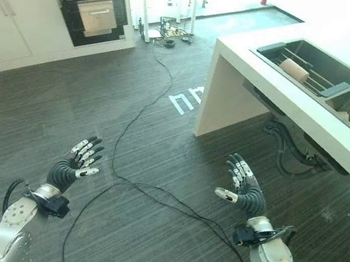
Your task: Place the dishes in the dishwasher.
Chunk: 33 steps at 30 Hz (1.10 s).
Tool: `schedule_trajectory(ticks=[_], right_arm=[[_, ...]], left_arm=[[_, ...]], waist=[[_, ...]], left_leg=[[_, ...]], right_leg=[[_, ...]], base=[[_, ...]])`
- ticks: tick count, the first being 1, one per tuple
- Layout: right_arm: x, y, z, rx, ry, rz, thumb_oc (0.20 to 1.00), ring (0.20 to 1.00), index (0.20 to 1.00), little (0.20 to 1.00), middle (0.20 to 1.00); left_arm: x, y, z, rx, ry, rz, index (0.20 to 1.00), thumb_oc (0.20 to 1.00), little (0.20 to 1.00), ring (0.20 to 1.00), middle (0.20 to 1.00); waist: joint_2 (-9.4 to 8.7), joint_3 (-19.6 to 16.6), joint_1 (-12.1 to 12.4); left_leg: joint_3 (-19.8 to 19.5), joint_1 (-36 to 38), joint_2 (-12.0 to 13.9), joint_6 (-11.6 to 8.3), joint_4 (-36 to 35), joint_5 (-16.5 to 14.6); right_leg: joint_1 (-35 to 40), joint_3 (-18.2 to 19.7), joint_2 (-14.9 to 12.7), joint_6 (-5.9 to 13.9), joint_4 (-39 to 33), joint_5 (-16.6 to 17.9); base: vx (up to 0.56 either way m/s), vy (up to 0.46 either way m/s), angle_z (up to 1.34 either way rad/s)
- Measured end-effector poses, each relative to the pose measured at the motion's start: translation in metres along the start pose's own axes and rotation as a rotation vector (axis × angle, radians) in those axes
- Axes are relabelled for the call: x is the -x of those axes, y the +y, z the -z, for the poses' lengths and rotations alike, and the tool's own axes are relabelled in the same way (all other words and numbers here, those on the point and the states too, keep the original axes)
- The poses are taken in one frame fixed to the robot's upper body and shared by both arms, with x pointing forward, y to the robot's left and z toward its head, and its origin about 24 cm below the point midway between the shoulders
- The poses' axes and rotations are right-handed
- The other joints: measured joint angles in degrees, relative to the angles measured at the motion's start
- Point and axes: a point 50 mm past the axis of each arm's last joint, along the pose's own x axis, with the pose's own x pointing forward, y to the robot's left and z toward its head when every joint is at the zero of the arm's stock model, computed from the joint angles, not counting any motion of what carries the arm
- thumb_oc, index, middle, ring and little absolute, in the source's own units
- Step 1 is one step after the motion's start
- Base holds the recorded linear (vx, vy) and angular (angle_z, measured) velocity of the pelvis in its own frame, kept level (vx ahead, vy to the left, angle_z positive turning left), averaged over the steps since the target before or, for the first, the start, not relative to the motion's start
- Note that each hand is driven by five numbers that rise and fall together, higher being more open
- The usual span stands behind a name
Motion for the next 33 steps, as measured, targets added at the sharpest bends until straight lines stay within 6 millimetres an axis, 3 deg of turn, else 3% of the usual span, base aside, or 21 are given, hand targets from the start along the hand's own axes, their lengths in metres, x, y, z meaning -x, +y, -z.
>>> schedule_trajectory(ticks=[1,2,3,4,5,6,8,9,11,12,13,14,17,18,19,20,21,24,28,30,33], right_arm=[[-0.003,0.004,-0.001,-0.016,-0.016,-0.009,1.0,1.0,1.0,1.0,1.0],[-0.005,-0.001,-0.022,0.07,-0.068,-0.038,1.0,1.0,1.0,1.0,1.0],[-0.008,0.001,-0.035,0.097,-0.118,-0.061,1.0,1.0,1.0,1.0,1.0],[-0.009,0.0,-0.035,0.109,-0.111,-0.074,1.0,1.0,1.0,1.0,1.0],[-0.012,0.002,-0.038,0.129,-0.111,-0.113,1.0,1.0,1.0,1.0,1.0],[-0.008,-0.003,-0.037,0.129,-0.105,-0.096,1.0,1.0,1.0,1.0,1.0],[0.002,-0.01,-0.034,0.138,-0.079,-0.07,1.0,1.0,1.0,1.0,1.0],[0.007,-0.004,-0.026,0.126,-0.039,-0.094,1.0,1.0,1.0,1.0,1.0],[0.006,0.006,-0.027,0.087,-0.052,-0.11,1.0,1.0,1.0,1.0,1.0],[0.002,0.008,-0.031,0.076,-0.087,-0.107,1.0,1.0,1.0,1.0,1.0],[-0.003,0.012,-0.042,0.074,-0.143,-0.105,1.0,1.0,1.0,1.0,1.0],[-0.003,0.016,-0.047,0.063,-0.174,-0.105,1.0,1.0,1.0,1.0,1.0],[-0.003,0.018,-0.043,0.044,-0.167,-0.101,1.0,1.0,1.0,1.0,1.0],[-0.001,0.014,-0.038,0.033,-0.153,-0.073,1.0,1.0,1.0,1.0,1.0],[0.001,0.015,-0.03,0.005,-0.133,-0.051,1.0,1.0,1.0,1.0,1.0],[0.002,0.017,-0.024,-0.029,-0.126,-0.032,1.0,1.0,1.0,1.0,1.0],[0.002,0.016,-0.027,-0.022,-0.138,-0.029,1.0,1.0,1.0,1.0,1.0],[0.002,0.015,-0.025,-0.022,-0.128,-0.03,1.0,1.0,1.0,1.0,1.0],[-0.006,0.018,-0.032,-0.016,-0.161,-0.062,1.0,1.0,1.0,1.0,1.0],[-0.018,0.021,-0.039,-0.009,-0.199,-0.088,1.0,1.0,1.0,1.0,1.0],[-0.019,0.023,-0.028,-0.03,-0.149,-0.082,1.0,1.0,1.0,1.0,1.0]], left_arm=[[0.004,0.006,0.003,0.0,0.013,-0.035,1.0,1.0,1.0,1.0,1.0],[0.004,0.001,0.004,0.046,-0.013,-0.058,1.0,1.0,1.0,1.0,1.0],[0.003,0.01,-0.013,-0.021,-0.077,-0.043,1.0,1.0,1.0,1.0,1.0],[0.007,0.018,0.003,0.001,-0.011,-0.096,1.0,1.0,1.0,1.0,1.0],[0.029,0.03,0.023,-0.002,0.103,-0.158,1.0,1.0,1.0,1.0,1.0],[0.049,0.037,0.04,0.013,0.198,-0.216,1.0,1.0,1.0,1.0,1.0],[0.058,0.028,0.048,0.059,0.201,-0.239,1.0,1.0,1.0,1.0,1.0],[0.046,0.025,0.047,0.079,0.165,-0.235,1.0,1.0,1.0,1.0,1.0],[0.017,0.02,0.028,0.032,0.092,-0.139,1.0,1.0,1.0,1.0,1.0],[-0.002,0.02,0.011,0.0,0.026,-0.098,1.0,1.0,1.0,1.0,1.0],[-0.023,0.018,-0.01,-0.039,-0.05,-0.052,1.0,1.0,1.0,1.0,1.0],[-0.031,0.013,-0.015,-0.044,-0.072,-0.023,1.0,1.0,1.0,1.0,1.0],[-0.02,0.023,-0.009,-0.06,-0.034,-0.067,1.0,1.0,1.0,1.0,1.0],[-0.007,0.028,0.0,-0.054,0.015,-0.098,1.0,1.0,1.0,1.0,1.0],[-0.003,0.028,0.006,-0.049,0.041,-0.099,1.0,1.0,1.0,1.0,1.0],[0.0,0.03,0.005,-0.063,0.05,-0.093,1.0,1.0,1.0,1.0,1.0],[0.003,0.028,0.002,-0.076,0.049,-0.076,1.0,1.0,1.0,1.0,1.0],[0.007,0.028,0.005,-0.098,0.078,-0.069,1.0,1.0,1.0,1.0,1.0],[0.013,0.029,0.002,-0.121,0.083,-0.07,1.0,1.0,1.0,1.0,1.0],[0.008,0.028,-0.001,-0.121,0.074,-0.076,1.0,1.0,1.0,1.0,1.0],[0.002,0.029,-0.002,-0.121,0.069,-0.082,1.0,1.0,1.0,1.0,1.0]], waist=[[-8.19,1.76,1.62],[-2.92,2.0,1.15],[-3.83,1.36,1.63],[0.18,0.98,1.45],[1.65,-0.2,2.81],[2.37,-0.26,2.58],[3.74,-1.12,4.78],[5.41,-2.1,3.43],[2.82,-2.82,2.34],[1.45,-3.31,2.34],[-0.07,-3.17,1.72],[0.3,-3.22,1.46],[1.14,-2.79,1.26],[1.19,-2.76,1.29],[0.13,-3.07,1.13],[-2.42,-2.99,1.61],[-1.48,-2.46,2.37],[-1.43,-2.67,2.02],[-0.31,-2.79,3.03],[0.13,-2.56,3.58],[-0.19,-2.17,2.51]], left_leg=[[2.26,-18.66,-1.42,1.58,15.5,-1.03],[-6.63,-27.51,3.28,0.97,6.82,-0.85],[-3.64,-28.29,6.08,3.86,-12.23,-2.46],[-2.25,-23.9,10.68,5.48,-33.21,-4.04],[-3.76,-12.9,13.37,5.28,-63.36,-7.21],[-9.35,-3.78,10.78,4.99,-77.51,-10.53],[-10.77,4.25,4.89,5.81,-70.38,-11.38],[-8.31,8.69,2.87,8.61,-70.0,-2.27],[-7.21,12.94,0.85,9.3,-74.88,5.15],[-7.37,14.85,-0.39,9.42,-77.63,5.03],[-6.97,16.36,-2.48,11.18,-78.1,3.07],[-7.15,18.25,-3.17,11.89,-78.22,1.48],[-6.77,22.23,-3.2,12.83,-78.28,-0.68],[-6.38,23.46,-3.32,12.08,-78.39,-4.16],[-4.44,24.12,-2.97,6.04,-77.12,-8.47],[-2.39,22.22,-3.9,9.42,-71.88,-9.18],[-0.84,21.11,-1.46,12.45,-69.34,-7.5],[3.98,25.44,-2.01,12.31,-73.66,-6.51],[9.73,27.14,-0.69,12.33,-76.07,-6.28],[12.75,27.3,0.42,12.14,-76.25,-6.41],[14.05,29.02,1.58,10.44,-76.29,-7.64]], right_leg=[[6.13,1.66,-7.85,1.53,-3.39,2.2],[2.62,-3.19,-3.21,1.66,7.63,-1.66],[2.25,0.2,-0.43,0.68,1.51,-1.96],[4.64,-0.14,2.52,1.13,0.04,-2.9],[7.98,3.41,3.8,3.28,-2.4,-2.75],[13.39,7.12,2.25,5.14,-5.44,-3.36],[18.77,12.11,-2.88,7.94,-7.6,-5.5],[20.83,11.79,-4.06,10.73,-4.52,-6.94],[17.84,10.62,-5.93,13.98,1.8,-9.37],[16.16,10.55,-5.39,14.16,-0.72,-9.6],[13.94,9.61,-3.86,13.95,-0.45,-5.87],[13.09,6.79,-4.36,14.03,4.6,-4.17],[-0.01,7.37,-3.74,17.07,26.24,-3.91],[-1.78,7.16,-2.35,15.97,22.02,-4.34],[-2.03,7.15,-1.74,14.11,18.65,-2.65],[-2.64,7.33,-4.19,12.98,16.78,-0.29],[-4.65,7.03,-4.98,15.47,17.86,1.14],[-5.29,6.13,-6.51,16.89,17.02,2.56],[-4.53,-5.93,-8.73,15.13,3.89,5.05],[-2.25,-9.83,-11.35,17.01,-9.51,10.01],[-0.81,-9.48,-14.59,20.33,-13.19,15.37]], base=[[0.48,0.027,-1.74],[0.78,0.266,-1.73],[0.79,0.44,-1.13],[0.74,0.519,-1.64],[0.48,0.42,-1.75],[0.38,0.432,-2.18],[0.27,0.492,-1.63],[0.23,0.481,-0.97],[0.21,0.392,-0.31],[0.2,0.374,-0.08],[0.19,0.37,0.04],[0.15,0.318,0.06],[0.15,0.262,-0.17],[0.13,0.176,-0.05],[0.09,0.111,0.11],[0.07,0.066,0.05],[0.07,0.057,0.03],[0.07,-0.02,0.01],[0.08,-0.226,-0.84],[0.21,-0.391,-0.98],[0.24,-0.43,-0.48]])
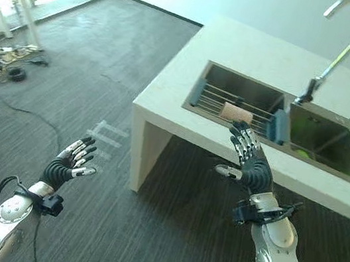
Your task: Place the dishes in the dishwasher.
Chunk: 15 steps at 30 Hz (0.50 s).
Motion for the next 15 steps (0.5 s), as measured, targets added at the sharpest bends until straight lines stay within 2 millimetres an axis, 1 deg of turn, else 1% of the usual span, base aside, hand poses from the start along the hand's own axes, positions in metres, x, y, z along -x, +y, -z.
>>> schedule_trajectory(ticks=[1,2,3,4,5,6,7,8,9,10,11,12,13,14,15], right_arm=[[0.001,0.001,0.002,-0.003,0.008,-0.003,1.0,1.0,1.0,1.0,1.0],[0.002,0.001,0.001,-0.003,0.007,-0.002,1.0,1.0,1.0,1.0,1.0],[0.003,0.003,0.003,-0.007,0.012,-0.005,1.0,1.0,1.0,1.0,1.0],[0.002,0.004,0.003,-0.009,0.011,-0.009,1.0,1.0,1.0,1.0,1.0],[0.002,0.006,0.003,-0.012,0.009,-0.016,1.0,1.0,1.0,1.0,1.0],[0.002,0.008,0.003,-0.013,0.005,-0.023,1.0,1.0,1.0,1.0,1.0],[-0.002,0.005,-0.007,0.029,-0.021,-0.042,1.0,1.0,1.0,1.0,1.0],[-0.002,0.002,-0.01,0.06,-0.015,-0.051,1.0,1.0,1.0,1.0,1.0],[-0.003,-0.002,-0.008,0.076,0.002,-0.051,1.0,1.0,1.0,1.0,1.0],[-0.003,-0.003,-0.004,0.066,0.013,-0.035,1.0,1.0,1.0,1.0,1.0],[-0.001,-0.005,-0.006,0.07,0.008,-0.027,1.0,1.0,1.0,1.0,1.0],[0.002,-0.007,-0.012,0.078,-0.014,-0.014,1.0,1.0,1.0,1.0,1.0],[0.002,-0.006,-0.017,0.08,-0.036,-0.012,1.0,1.0,1.0,1.0,1.0],[0.001,-0.006,-0.018,0.082,-0.039,-0.016,1.0,1.0,1.0,1.0,1.0],[0.002,-0.006,-0.018,0.083,-0.037,-0.017,1.0,1.0,1.0,1.0,1.0]], left_arm=[[0.001,0.001,0.0,-0.005,0.002,-0.002,1.0,1.0,1.0,1.0,1.0],[0.001,0.004,-0.001,-0.013,0.006,-0.008,1.0,1.0,1.0,1.0,1.0],[0.004,0.008,0.001,-0.022,0.027,-0.012,1.0,1.0,1.0,1.0,1.0],[0.004,0.008,0.002,-0.018,0.036,-0.017,1.0,1.0,1.0,1.0,1.0],[0.005,0.008,0.002,-0.016,0.04,-0.026,1.0,1.0,1.0,1.0,1.0],[0.005,0.008,0.002,-0.016,0.04,-0.036,1.0,1.0,1.0,1.0,1.0],[0.008,0.002,0.006,0.052,0.047,-0.053,1.0,1.0,1.0,1.0,1.0],[0.007,-0.001,0.006,0.085,0.043,-0.056,1.0,1.0,1.0,1.0,1.0],[0.007,-0.003,0.007,0.138,0.036,-0.065,1.0,1.0,1.0,1.0,1.0],[0.005,-0.005,0.006,0.178,0.023,-0.07,1.0,1.0,1.0,1.0,1.0],[0.005,-0.009,0.006,0.203,0.015,-0.061,1.0,1.0,1.0,1.0,1.0],[0.008,-0.014,0.01,0.222,0.024,-0.054,1.0,1.0,1.0,1.0,1.0],[0.014,-0.015,0.017,0.232,0.06,-0.051,1.0,1.0,1.0,1.0,1.0],[0.016,-0.014,0.018,0.23,0.071,-0.048,1.0,1.0,1.0,1.0,1.0],[0.016,-0.013,0.018,0.23,0.069,-0.046,1.0,1.0,1.0,1.0,1.0]], waist=[[-0.27,-0.03,0.03],[-0.6,0.14,-0.02],[-1.66,0.02,-1.45],[-1.78,0.0,-1.54],[-1.86,-0.07,-1.79],[-2.18,-0.25,-2.08],[1.11,-0.19,-2.26],[3.03,-0.06,-3.14],[3.47,0.06,-2.85],[1.8,0.33,-2.38],[-0.07,0.77,-1.39],[-1.16,0.82,-0.82],[-2.1,1.25,-1.02],[-2.24,1.33,-1.17],[-2.14,1.45,-1.16]], left_leg=[[1.14,0.27,0.37,-0.46,-0.01,-0.33],[2.54,0.83,1.11,-0.92,-0.25,-0.62],[3.5,1.11,1.86,-2.99,0.06,-1.82],[4.32,1.34,2.58,-3.89,0.25,-2.17],[4.28,1.66,3.45,-4.66,0.26,-2.54],[3.99,2.33,4.2,-5.62,-0.2,-3.1],[1.62,3.88,8.73,-9.03,-0.89,-0.72],[0.67,4.68,11.32,-9.63,-0.98,0.39],[-0.7,4.53,13.42,-9.93,2.07,0.84],[-2.29,1.29,14.58,-10.22,10.14,0.93],[-3.11,-6.5,16.99,-10.81,25.82,2.64],[-3.31,-12.93,18.95,-9.96,36.73,6.03],[-3.19,-16.19,17.81,-10.29,39.98,3.78],[-2.52,-17.07,16.96,-10.06,39.77,3.44],[-3.4,-18.45,14.97,-10.23,37.75,2.72]], right_leg=[[-0.89,0.33,-0.57,0.45,0.02,1.14],[-2.29,0.86,-0.78,-0.01,0.02,1.64],[-3.2,0.76,-0.9,-0.09,0.14,2.42],[-3.69,0.98,-0.06,-0.28,0.5,2.36],[-3.4,0.97,1.26,-0.5,0.63,2.29],[-2.42,0.82,2.73,-2.01,0.76,1.32],[-0.68,0.03,8.34,-4.5,0.32,-0.46],[0.52,-1.04,11.16,-6.07,0.35,-1.94],[1.29,-1.36,13.52,-7.66,0.34,-3.27],[2.08,-1.28,13.95,-10.11,0.47,-5.1],[2.58,-0.37,14.42,-12.13,0.75,-6.4],[3.76,0.12,15.0,-13.75,0.33,-6.77],[4.69,-0.42,15.01,-13.82,0.41,-7.03],[5.29,-0.4,15.26,-14.3,0.42,-7.44],[5.92,-0.26,15.88,-14.27,0.42,-8.12]], base=[[0.2,-0.382,-0.65],[0.35,-0.729,-0.75],[0.37,-0.779,-0.74],[0.39,-0.781,-0.52],[0.27,-0.475,-0.32],[0.29,-0.499,-0.33],[0.34,-0.59,-0.15],[0.39,-0.703,-0.18],[0.35,-0.627,-0.01],[0.28,-0.453,-0.21],[0.21,-0.274,-0.25],[0.19,-0.179,-0.31],[0.17,-0.099,-0.29],[0.22,-0.021,-0.26],[0.25,0.079,-0.19]])
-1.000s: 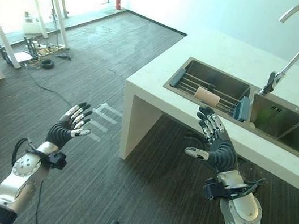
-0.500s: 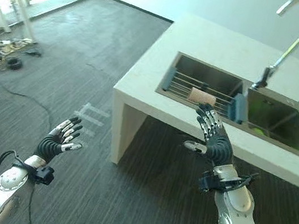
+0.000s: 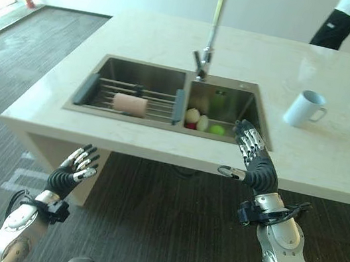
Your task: Place the dishes in the dishwasher.
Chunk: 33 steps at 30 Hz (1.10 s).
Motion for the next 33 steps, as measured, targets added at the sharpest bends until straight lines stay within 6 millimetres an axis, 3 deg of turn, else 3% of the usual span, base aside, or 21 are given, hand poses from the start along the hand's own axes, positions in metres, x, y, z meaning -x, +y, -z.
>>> schedule_trajectory(ticks=[1,2,3,4,5,6,7,8,9,10,13,15,16,20,21,22,24,28,30,32,33], right_arm=[[0.0,0.001,0.001,-0.004,0.001,0.0,1.0,1.0,1.0,1.0,1.0],[0.0,0.001,0.001,-0.004,0.001,0.0,1.0,1.0,1.0,1.0,1.0],[0.0,0.007,0.004,-0.029,0.011,-0.015,1.0,1.0,1.0,1.0,1.0],[0.0,0.009,0.006,-0.033,0.021,-0.028,1.0,1.0,1.0,1.0,1.0],[0.003,0.011,0.009,-0.04,0.037,-0.031,1.0,1.0,1.0,1.0,1.0],[0.011,0.009,0.014,-0.044,0.066,-0.017,1.0,1.0,1.0,1.0,1.0],[0.015,0.001,0.011,-0.002,0.081,-0.017,1.0,1.0,1.0,1.0,1.0],[0.015,-0.003,0.004,0.041,0.072,-0.038,1.0,1.0,1.0,1.0,1.0],[0.015,-0.009,-0.005,0.081,0.049,-0.038,1.0,1.0,1.0,1.0,1.0],[0.016,-0.014,-0.006,0.079,0.045,-0.008,1.0,1.0,1.0,1.0,1.0],[0.015,-0.011,-0.018,0.092,-0.006,-0.016,1.0,1.0,1.0,1.0,1.0],[0.022,-0.014,-0.022,0.105,0.002,0.003,1.0,1.0,1.0,1.0,1.0],[0.024,-0.018,-0.023,0.116,0.014,0.02,1.0,1.0,1.0,1.0,1.0],[0.022,-0.008,-0.016,-0.036,0.001,0.083,1.0,1.0,1.0,1.0,1.0],[0.018,-0.004,-0.014,-0.05,0.003,0.07,1.0,1.0,1.0,1.0,1.0],[0.015,-0.001,-0.014,-0.06,0.006,0.053,1.0,1.0,1.0,1.0,1.0],[0.007,0.004,-0.011,-0.09,-0.007,0.042,1.0,1.0,1.0,1.0,1.0],[0.009,0.001,0.003,-0.112,0.049,0.063,1.0,1.0,1.0,1.0,1.0],[0.012,0.002,0.005,-0.11,0.058,0.054,1.0,1.0,1.0,1.0,1.0],[0.015,0.001,0.01,-0.1,0.085,0.051,1.0,1.0,1.0,1.0,1.0],[0.018,0.0,0.01,-0.092,0.087,0.056,1.0,1.0,1.0,1.0,1.0]], left_arm=[[0.0,0.001,-0.001,0.0,-0.004,0.001,1.0,1.0,1.0,1.0,1.0],[0.0,0.001,-0.001,0.0,-0.004,0.001,1.0,1.0,1.0,1.0,1.0],[0.002,0.001,0.001,0.001,0.002,0.001,1.0,1.0,1.0,1.0,1.0],[0.004,0.001,0.002,0.002,0.007,-0.001,1.0,1.0,1.0,1.0,1.0],[0.004,0.001,0.003,0.003,0.01,-0.001,1.0,1.0,1.0,1.0,1.0],[0.001,-0.001,0.006,0.014,0.017,0.005,1.0,1.0,1.0,1.0,1.0],[-0.003,-0.011,0.011,0.073,-0.002,0.002,1.0,1.0,1.0,1.0,1.0],[-0.005,-0.015,0.004,0.082,-0.065,0.011,1.0,1.0,1.0,1.0,1.0],[-0.012,-0.016,-0.007,0.058,-0.135,0.031,1.0,1.0,1.0,1.0,1.0],[-0.012,-0.015,-0.017,0.026,-0.181,0.041,1.0,1.0,1.0,1.0,1.0],[0.007,-0.006,-0.089,-0.097,-0.57,0.014,1.0,1.0,1.0,1.0,1.0],[0.032,-0.011,-0.151,-0.184,-0.97,-0.029,1.0,1.0,1.0,1.0,1.0],[0.046,-0.015,-0.173,-0.194,-1.166,-0.052,1.0,1.0,1.0,1.0,1.0],[0.075,-0.031,-0.216,-0.256,-1.625,-0.128,1.0,1.0,1.0,1.0,1.0],[0.074,-0.034,-0.22,-0.256,-1.655,-0.133,1.0,1.0,1.0,1.0,1.0],[0.073,-0.037,-0.226,-0.266,-1.677,-0.134,1.0,1.0,1.0,1.0,1.0],[0.07,-0.039,-0.233,-0.288,-1.678,-0.134,1.0,1.0,1.0,1.0,1.0],[0.06,-0.029,-0.218,-0.34,-1.489,-0.215,1.0,1.0,1.0,1.0,1.0],[0.053,-0.016,-0.205,-0.372,-1.353,-0.271,1.0,1.0,1.0,1.0,1.0],[0.044,0.001,-0.19,-0.363,-1.207,-0.328,1.0,1.0,1.0,1.0,1.0],[0.042,0.006,-0.181,-0.357,-1.149,-0.346,1.0,1.0,1.0,1.0,1.0]], waist=[[0.3,-0.03,-0.07],[0.3,-0.03,-0.07],[1.37,-0.03,0.14],[2.32,0.14,0.33],[2.31,0.22,0.11],[2.56,0.35,-0.26],[8.95,1.57,-1.69],[9.23,1.61,-3.07],[8.59,2.48,-3.26],[7.74,2.42,-3.18],[7.26,2.41,-2.47],[7.88,1.98,-1.46],[8.97,1.26,-0.96],[2.72,-0.66,1.04],[3.11,-0.55,1.27],[2.38,-0.99,1.31],[0.01,-2.47,1.56],[1.4,-2.54,2.24],[1.59,-2.29,2.18],[1.24,-2.48,1.66],[0.93,-2.51,0.98]], left_leg=[[-1.17,-0.08,-1.77,0.33,-2.9,-0.53],[-1.17,-0.08,-1.77,0.33,-2.9,-0.53],[-0.7,3.47,-5.65,1.19,-19.46,-1.15],[-0.34,6.44,-5.77,0.77,-27.18,-0.54],[-0.33,8.12,-5.77,0.53,-30.17,-0.32],[-0.45,10.15,-5.7,0.73,-33.47,0.0],[-3.29,11.49,-0.09,2.21,-38.41,0.7],[-5.1,9.69,1.81,1.25,-38.13,0.75],[-4.16,9.44,3.17,-0.81,-37.64,1.78],[-5.07,9.29,3.33,-1.6,-37.48,2.23],[-5.71,11.58,2.05,-2.08,-38.14,2.63],[-5.83,13.9,-1.2,-1.46,-38.94,3.02],[-7.49,15.06,-3.09,0.12,-38.81,3.9],[-8.89,16.38,-9.78,4.14,-39.65,2.47],[-9.62,16.43,-9.7,5.34,-39.63,1.81],[-10.07,16.47,-10.25,6.18,-39.43,1.22],[-10.06,16.99,-13.2,7.05,-39.43,0.41],[-8.51,17.5,-13.59,7.62,-38.81,-0.73],[-8.18,17.43,-12.87,7.46,-39.04,-0.84],[-8.02,17.28,-11.9,6.17,-39.47,-0.69],[-8.5,17.45,-12.08,5.04,-39.76,-0.98]], right_leg=[[0.35,0.08,0.24,0.21,0.01,-0.17],[0.35,0.08,0.24,0.21,0.01,-0.17],[0.42,-0.26,1.05,1.19,0.33,0.0],[0.54,-1.69,2.05,0.54,1.29,0.44],[1.06,-3.44,2.37,0.51,2.19,0.73],[1.28,-3.56,2.46,5.14,4.61,0.06],[-3.39,0.22,5.11,9.72,15.39,-2.95],[-5.83,4.07,1.14,2.21,18.32,-6.71],[-3.98,1.91,-3.5,3.94,13.57,-7.61],[-1.72,1.45,-3.9,4.58,10.37,-5.92],[3.09,0.81,-3.93,5.27,5.88,-4.85],[5.94,-0.35,-4.58,6.55,5.3,-4.03],[6.75,-0.33,-4.58,6.98,6.07,-3.75],[5.8,-0.03,-11.12,8.05,11.83,-3.56],[3.41,0.3,-11.58,9.95,14.51,-5.29],[3.29,0.27,-11.55,11.72,11.37,-4.98],[1.29,-0.4,-13.99,11.78,10.77,-0.27],[-1.62,-0.02,-15.27,12.43,14.88,0.61],[-1.59,0.69,-12.4,12.52,9.34,0.33],[-0.89,3.56,-8.08,11.26,-0.58,2.08],[-0.87,4.39,-7.56,8.46,-0.4,4.17]], base=[[0.24,0.122,-0.11],[0.14,0.103,-0.26],[0.17,0.192,-0.42],[0.2,0.256,-0.48],[0.22,0.299,-0.23],[0.2,0.288,0.0],[0.18,0.283,0.15],[0.2,0.317,0.11],[0.17,0.251,0.07],[0.18,0.261,-0.1],[0.21,0.333,0.05],[0.2,0.348,0.36],[0.19,0.323,0.51],[0.14,0.306,0.42],[0.18,0.315,0.34],[0.17,0.281,0.3],[0.09,0.217,0.16],[0.08,0.033,-0.19],[0.06,-0.107,-0.27],[0.07,-0.157,-0.01],[0.08,-0.197,0.1]])
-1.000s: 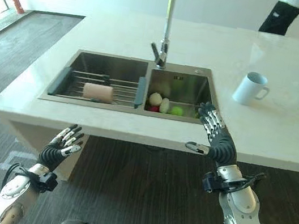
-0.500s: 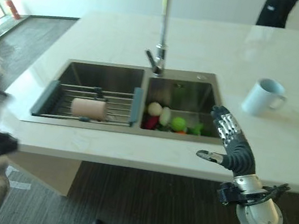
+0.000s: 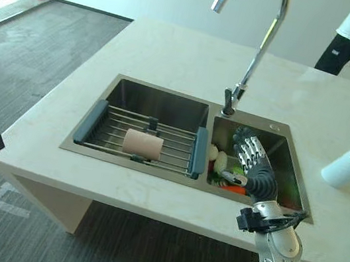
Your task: Place the dishes in the dishwasher.
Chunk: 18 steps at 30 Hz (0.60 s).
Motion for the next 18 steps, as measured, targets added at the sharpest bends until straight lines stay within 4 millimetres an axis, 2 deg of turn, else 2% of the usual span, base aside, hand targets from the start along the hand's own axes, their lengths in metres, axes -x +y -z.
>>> schedule_trajectory(ticks=[1,4,8,12,14,15,18], right_arm=[[0.003,-0.002,0.0,0.018,0.01,0.0,1.0,1.0,1.0,1.0,1.0],[0.005,-0.007,-0.002,0.065,0.033,-0.015,1.0,1.0,1.0,1.0,1.0],[0.003,-0.012,-0.006,0.087,0.027,0.002,1.0,1.0,1.0,1.0,1.0],[0.005,-0.02,-0.01,0.1,0.016,0.031,1.0,1.0,1.0,1.0,1.0],[0.001,-0.023,-0.015,0.123,0.01,0.016,1.0,1.0,1.0,1.0,1.0],[-0.004,-0.024,-0.019,0.139,-0.002,0.006,1.0,1.0,1.0,1.0,1.0],[-0.016,-0.021,-0.028,0.146,-0.054,-0.008,1.0,1.0,1.0,1.0,1.0]], left_arm=[[0.01,-0.001,0.004,0.019,0.052,0.0,1.0,1.0,1.0,1.0,1.0],[0.016,-0.006,0.008,0.059,0.098,0.019,1.0,1.0,1.0,1.0,1.0],[0.02,-0.013,0.018,0.09,0.208,0.087,1.0,1.0,1.0,1.0,1.0],[0.032,-0.022,0.037,0.047,0.382,0.239,1.0,1.0,1.0,1.0,1.0],[0.027,-0.022,0.042,-0.11,0.41,0.436,1.0,1.0,1.0,1.0,1.0],[0.016,-0.019,0.046,-0.218,0.409,0.544,1.0,1.0,1.0,1.0,1.0],[-0.006,-0.023,0.059,-0.344,0.391,0.631,1.0,1.0,1.0,1.0,1.0]], waist=[[0.72,-0.46,0.33],[4.0,-0.46,0.75],[5.55,-0.52,0.26],[6.87,-0.41,-0.71],[7.71,-0.29,-1.1],[8.21,-0.33,-1.27],[9.87,-0.38,-1.67]], left_leg=[[0.2,0.23,0.73,-0.65,-0.05,-0.13],[0.02,0.06,2.9,-1.71,-0.04,0.09],[0.36,0.27,5.48,-2.78,-0.01,0.88],[0.39,0.15,6.17,-3.19,0.0,1.15],[0.43,0.36,6.17,-3.2,-0.03,1.14],[0.54,0.63,6.17,-3.2,-0.04,1.15],[0.64,0.9,5.84,-2.97,-0.36,0.68]], right_leg=[[0.07,0.25,0.84,-0.48,-0.07,-0.42],[0.01,0.07,3.04,-1.37,0.09,-0.59],[-0.01,0.13,5.6,-2.99,-0.02,-0.98],[-0.05,0.08,6.33,-3.62,0.24,-0.98],[0.06,0.1,6.27,-3.66,0.24,-0.98],[0.24,0.17,6.26,-3.66,0.26,-0.91],[0.65,0.21,5.86,-3.52,0.25,-0.79]], base=[[0.06,-0.186,0.14],[0.06,-0.205,0.0],[0.04,-0.135,-0.06],[0.01,-0.045,-0.01],[0.0,0.019,-0.01],[-0.01,0.044,-0.03],[0.0,0.06,-0.01]])
